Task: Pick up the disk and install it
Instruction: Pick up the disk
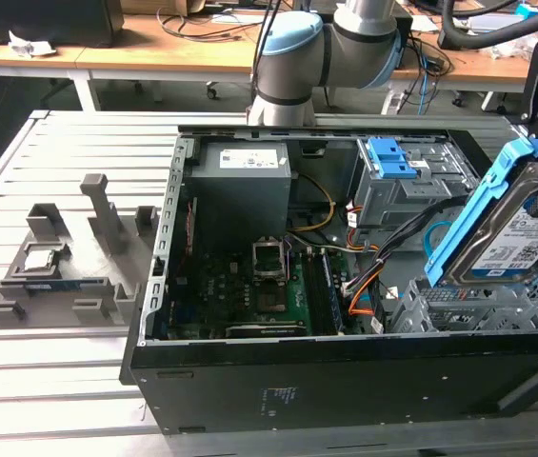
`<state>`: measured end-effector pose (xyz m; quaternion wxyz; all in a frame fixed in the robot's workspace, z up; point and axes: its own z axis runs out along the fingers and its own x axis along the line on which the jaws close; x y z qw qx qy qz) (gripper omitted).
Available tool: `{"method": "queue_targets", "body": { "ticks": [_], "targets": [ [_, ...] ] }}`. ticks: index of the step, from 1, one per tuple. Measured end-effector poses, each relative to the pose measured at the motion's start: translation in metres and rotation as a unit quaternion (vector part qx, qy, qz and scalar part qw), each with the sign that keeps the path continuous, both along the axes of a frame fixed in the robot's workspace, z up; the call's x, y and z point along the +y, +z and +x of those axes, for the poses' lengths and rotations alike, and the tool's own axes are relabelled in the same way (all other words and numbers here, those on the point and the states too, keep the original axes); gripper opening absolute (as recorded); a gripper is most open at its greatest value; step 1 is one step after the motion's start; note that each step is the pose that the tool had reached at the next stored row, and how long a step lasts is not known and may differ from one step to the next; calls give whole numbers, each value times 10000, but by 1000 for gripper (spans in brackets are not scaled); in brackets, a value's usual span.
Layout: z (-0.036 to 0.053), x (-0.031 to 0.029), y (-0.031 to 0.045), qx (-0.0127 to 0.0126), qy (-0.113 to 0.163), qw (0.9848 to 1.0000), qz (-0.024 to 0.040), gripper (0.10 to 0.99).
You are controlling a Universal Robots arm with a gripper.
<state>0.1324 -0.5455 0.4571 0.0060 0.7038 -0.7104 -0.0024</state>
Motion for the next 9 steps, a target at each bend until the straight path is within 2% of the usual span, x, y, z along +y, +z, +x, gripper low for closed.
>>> {"method": "queue_targets", "body": {
  "ticks": [9],
  "targets": [
    [11, 0, -15, 0, -26, 10000, 0, 365]
  ]
}}
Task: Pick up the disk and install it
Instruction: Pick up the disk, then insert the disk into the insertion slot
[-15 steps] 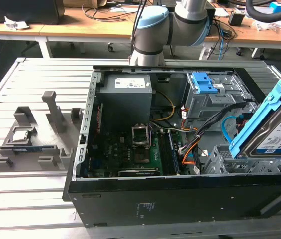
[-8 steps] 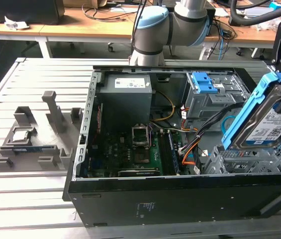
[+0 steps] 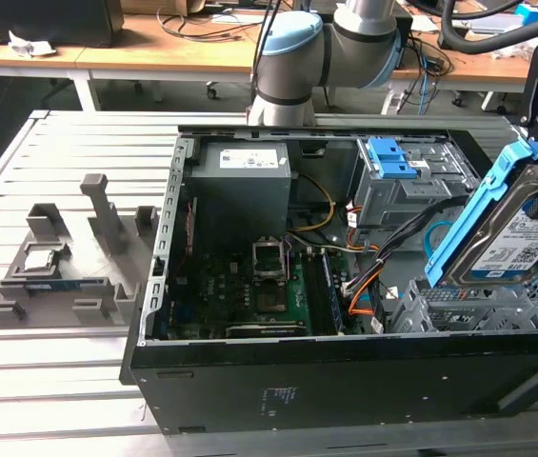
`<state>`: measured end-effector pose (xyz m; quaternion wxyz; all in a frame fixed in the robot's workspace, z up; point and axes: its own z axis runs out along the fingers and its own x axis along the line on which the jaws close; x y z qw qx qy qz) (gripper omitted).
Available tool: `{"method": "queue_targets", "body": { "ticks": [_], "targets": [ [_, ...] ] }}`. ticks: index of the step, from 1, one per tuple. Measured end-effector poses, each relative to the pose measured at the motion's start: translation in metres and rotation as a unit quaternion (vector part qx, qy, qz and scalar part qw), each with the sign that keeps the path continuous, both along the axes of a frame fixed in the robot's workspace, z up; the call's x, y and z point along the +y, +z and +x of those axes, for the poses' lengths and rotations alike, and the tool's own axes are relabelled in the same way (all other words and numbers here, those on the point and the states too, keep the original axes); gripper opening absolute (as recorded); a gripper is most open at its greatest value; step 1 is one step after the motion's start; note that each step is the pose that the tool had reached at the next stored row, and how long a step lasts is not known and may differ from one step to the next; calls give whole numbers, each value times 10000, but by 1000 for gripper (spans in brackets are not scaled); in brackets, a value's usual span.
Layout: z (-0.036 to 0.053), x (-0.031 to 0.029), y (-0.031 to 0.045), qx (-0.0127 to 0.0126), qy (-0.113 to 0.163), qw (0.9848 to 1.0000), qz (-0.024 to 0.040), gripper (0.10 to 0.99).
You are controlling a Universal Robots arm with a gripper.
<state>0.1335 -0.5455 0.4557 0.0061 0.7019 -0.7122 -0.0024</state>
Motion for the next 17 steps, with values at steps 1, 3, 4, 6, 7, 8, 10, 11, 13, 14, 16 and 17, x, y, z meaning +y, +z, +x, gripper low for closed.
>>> {"method": "queue_targets", "body": {
  "ticks": [1, 3, 4, 6, 7, 8, 10, 11, 13, 14, 16, 17],
  "targets": [
    [0, 0, 0, 0, 0, 10000, 0, 365],
    [0, 0, -1, 0, -1, 10000, 0, 365],
    [0, 0, 0, 0, -1, 10000, 0, 365],
    [0, 0, -1, 0, -1, 10000, 0, 365],
    [0, 0, 0, 0, -2, 10000, 0, 365],
    [0, 0, -1, 0, -2, 10000, 0, 365],
    [0, 0, 0, 0, -2, 10000, 0, 365],
    [0, 0, -1, 0, -2, 10000, 0, 365],
    [0, 0, -2, 0, -3, 10000, 1, 365],
    [0, 0, -9, 0, -3, 10000, 2, 365],
    [0, 0, -25, 0, -3, 10000, -6, 365],
    [0, 0, -34, 0, -3, 10000, -6, 365]
  ]
}}
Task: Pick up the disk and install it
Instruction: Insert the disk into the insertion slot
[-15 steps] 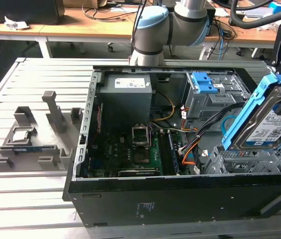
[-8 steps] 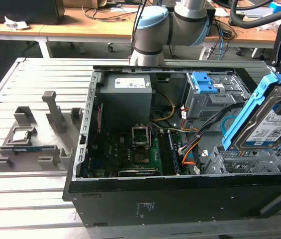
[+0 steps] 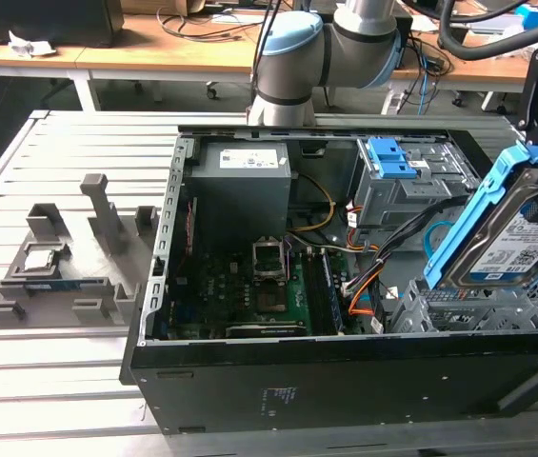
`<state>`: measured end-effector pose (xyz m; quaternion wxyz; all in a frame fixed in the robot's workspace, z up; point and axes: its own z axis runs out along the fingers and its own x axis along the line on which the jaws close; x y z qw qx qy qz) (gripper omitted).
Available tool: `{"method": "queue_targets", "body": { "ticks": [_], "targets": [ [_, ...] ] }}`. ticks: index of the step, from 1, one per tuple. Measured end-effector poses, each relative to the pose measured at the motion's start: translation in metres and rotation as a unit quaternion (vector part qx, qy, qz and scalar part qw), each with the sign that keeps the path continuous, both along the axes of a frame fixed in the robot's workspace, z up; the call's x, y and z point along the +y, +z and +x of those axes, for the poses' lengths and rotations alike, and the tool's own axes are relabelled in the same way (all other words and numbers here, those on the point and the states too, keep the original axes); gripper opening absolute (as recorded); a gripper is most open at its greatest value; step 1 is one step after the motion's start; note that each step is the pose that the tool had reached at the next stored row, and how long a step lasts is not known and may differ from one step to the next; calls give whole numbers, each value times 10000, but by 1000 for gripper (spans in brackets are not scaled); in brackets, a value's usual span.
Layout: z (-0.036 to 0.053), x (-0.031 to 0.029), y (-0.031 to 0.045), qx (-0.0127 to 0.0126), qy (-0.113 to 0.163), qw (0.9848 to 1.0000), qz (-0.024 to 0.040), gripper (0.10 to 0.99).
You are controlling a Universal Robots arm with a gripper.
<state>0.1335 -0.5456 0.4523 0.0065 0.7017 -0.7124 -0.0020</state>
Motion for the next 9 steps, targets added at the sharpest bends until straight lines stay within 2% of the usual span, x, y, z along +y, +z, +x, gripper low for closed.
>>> {"method": "queue_targets", "body": {
  "ticks": [6, 9],
  "targets": [
    [2, 0, -46, 0, -4, 10000, -8, 365],
    [3, 32, -74, 0, -6, 10000, -12, 365]
  ]
}}
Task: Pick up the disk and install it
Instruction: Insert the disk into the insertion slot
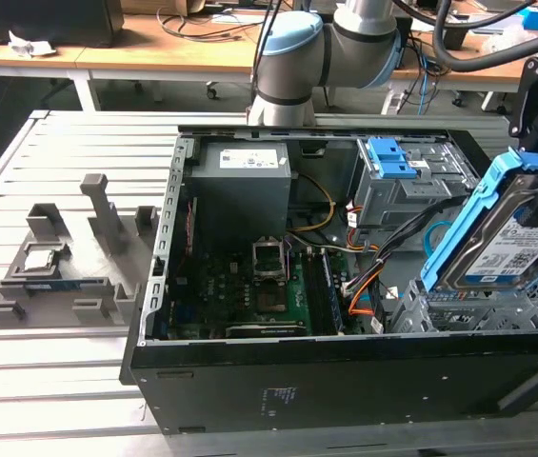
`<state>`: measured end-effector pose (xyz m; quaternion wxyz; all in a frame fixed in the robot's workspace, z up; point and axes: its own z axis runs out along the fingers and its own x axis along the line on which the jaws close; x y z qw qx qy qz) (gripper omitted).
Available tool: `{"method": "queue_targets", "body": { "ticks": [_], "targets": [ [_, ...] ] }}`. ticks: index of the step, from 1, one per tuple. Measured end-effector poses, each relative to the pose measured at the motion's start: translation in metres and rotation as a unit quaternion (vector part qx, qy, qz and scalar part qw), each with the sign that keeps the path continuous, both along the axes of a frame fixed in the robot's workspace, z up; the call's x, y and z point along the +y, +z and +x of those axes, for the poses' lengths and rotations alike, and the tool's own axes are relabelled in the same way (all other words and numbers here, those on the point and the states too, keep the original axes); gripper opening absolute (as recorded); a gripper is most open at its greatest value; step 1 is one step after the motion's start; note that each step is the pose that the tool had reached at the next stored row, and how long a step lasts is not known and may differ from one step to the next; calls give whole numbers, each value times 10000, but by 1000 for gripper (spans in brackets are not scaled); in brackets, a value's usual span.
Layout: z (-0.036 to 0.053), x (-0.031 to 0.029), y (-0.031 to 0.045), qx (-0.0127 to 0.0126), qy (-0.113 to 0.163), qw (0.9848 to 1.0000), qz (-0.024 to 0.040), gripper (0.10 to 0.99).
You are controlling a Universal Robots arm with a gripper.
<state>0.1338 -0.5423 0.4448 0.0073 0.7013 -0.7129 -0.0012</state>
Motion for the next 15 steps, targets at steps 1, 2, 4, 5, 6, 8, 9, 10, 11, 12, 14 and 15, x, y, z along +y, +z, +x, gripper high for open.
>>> {"method": "queue_targets", "body": {
  "ticks": [1, 2, 4, 5, 6, 8, 9, 10, 11, 12, 14, 15],
  "targets": [
    [0, 0, -4, 0, 0, 10000, -21, 365],
    [0, 0, -9, 0, 0, 10000, -32, 365],
    [1, 1, -16, 0, 0, 10000, -42, 365],
    [2, 1, -21, 0, 0, 10000, -43, 365],
    [5, 1, -28, 0, 1, 10000, -45, 365],
    [9, 0, -46, 0, 0, 10000, -46, 365],
    [9, 1, -56, 0, 0, 10000, -46, 365],
    [9, 0, -66, 0, -1, 10000, -46, 365],
    [9, 0, -75, 0, 0, 10000, -46, 365],
    [9, 1, -91, 0, 0, 10000, -46, 365],
    [9, 1, -120, 0, 0, 10000, -46, 365],
    [9, 1, -136, 0, 0, 10000, -45, 365]
  ]
}}
